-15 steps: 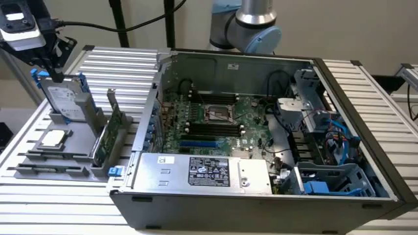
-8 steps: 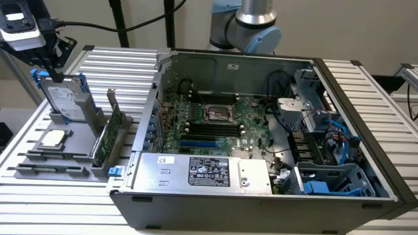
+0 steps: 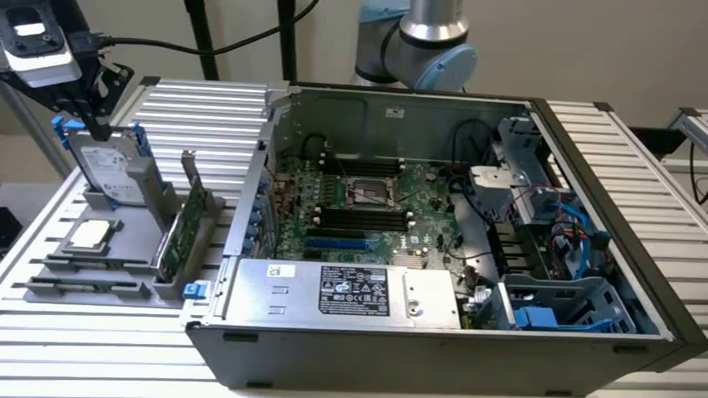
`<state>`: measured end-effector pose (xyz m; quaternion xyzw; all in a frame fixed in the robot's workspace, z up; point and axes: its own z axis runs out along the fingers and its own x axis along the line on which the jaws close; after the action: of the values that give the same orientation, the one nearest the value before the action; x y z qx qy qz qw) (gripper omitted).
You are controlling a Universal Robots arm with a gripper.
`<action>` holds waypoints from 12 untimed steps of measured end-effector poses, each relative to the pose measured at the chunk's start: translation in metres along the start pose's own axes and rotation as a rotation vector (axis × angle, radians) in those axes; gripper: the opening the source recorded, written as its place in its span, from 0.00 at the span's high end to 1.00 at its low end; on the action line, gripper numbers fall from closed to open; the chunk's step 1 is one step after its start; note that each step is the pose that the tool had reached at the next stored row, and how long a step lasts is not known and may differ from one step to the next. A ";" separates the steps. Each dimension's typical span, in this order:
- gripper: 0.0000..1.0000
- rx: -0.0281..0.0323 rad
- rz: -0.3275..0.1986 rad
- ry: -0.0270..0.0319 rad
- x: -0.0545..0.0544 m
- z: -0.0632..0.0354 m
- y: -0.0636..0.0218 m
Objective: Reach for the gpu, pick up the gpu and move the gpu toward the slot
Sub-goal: 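Reach for the gpu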
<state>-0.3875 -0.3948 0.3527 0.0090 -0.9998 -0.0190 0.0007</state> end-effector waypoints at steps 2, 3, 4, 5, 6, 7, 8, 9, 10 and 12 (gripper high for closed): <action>0.89 -0.0001 0.000 0.0005 -0.005 -0.0001 -0.0043; 0.89 -0.0001 0.000 0.0008 -0.008 -0.0002 -0.0068; 0.89 -0.0001 0.000 0.0009 -0.010 -0.0002 -0.0095; 0.89 -0.0001 0.000 0.0009 -0.013 -0.0002 -0.0124; 0.89 -0.0001 0.000 0.0009 -0.015 -0.0002 -0.0152; 0.89 -0.0001 0.000 0.0009 -0.018 -0.0002 -0.0179; 0.89 -0.0002 0.000 0.0010 -0.021 -0.0002 -0.0203; 0.89 -0.0001 0.000 0.0012 -0.024 -0.0002 -0.0228; 0.89 -0.0001 0.000 0.0012 -0.027 -0.0002 -0.0252; 0.89 0.0000 0.000 0.0015 -0.035 -0.0002 -0.0298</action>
<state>-0.3519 -0.4239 0.3517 0.0091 -0.9998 -0.0191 0.0015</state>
